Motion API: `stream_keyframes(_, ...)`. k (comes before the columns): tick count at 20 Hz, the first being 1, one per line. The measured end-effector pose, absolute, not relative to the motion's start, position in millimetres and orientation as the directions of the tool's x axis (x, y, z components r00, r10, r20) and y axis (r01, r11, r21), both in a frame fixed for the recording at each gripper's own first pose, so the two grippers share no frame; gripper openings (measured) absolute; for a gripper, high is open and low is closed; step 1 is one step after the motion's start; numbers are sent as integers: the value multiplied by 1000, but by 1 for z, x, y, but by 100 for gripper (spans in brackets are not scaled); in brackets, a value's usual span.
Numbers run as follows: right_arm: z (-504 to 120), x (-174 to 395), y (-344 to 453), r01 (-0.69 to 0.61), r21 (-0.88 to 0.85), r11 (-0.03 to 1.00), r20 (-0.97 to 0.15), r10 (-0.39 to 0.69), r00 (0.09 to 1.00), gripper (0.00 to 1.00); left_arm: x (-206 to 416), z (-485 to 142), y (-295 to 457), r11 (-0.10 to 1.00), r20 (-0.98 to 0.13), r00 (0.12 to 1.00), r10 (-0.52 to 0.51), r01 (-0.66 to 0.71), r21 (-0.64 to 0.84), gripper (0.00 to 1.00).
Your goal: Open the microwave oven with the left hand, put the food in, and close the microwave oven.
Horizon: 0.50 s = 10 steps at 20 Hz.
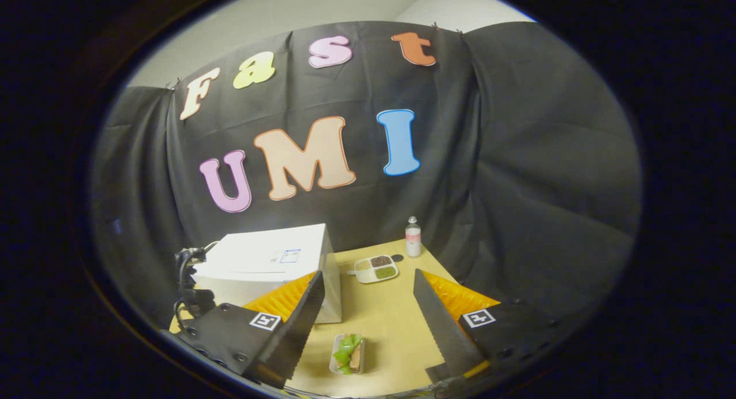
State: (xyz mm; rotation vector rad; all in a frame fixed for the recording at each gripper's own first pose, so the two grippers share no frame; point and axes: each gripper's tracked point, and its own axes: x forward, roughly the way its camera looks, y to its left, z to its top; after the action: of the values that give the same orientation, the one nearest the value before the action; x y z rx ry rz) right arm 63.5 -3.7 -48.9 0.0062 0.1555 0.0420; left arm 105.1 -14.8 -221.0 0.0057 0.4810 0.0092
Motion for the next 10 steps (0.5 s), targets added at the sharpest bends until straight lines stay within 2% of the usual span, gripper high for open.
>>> stream_keyframes(10,-55,63,-27,18,21,1000,-168,-14,986,93,167,-250,-22,999,-477,878,31,-9,49,80)
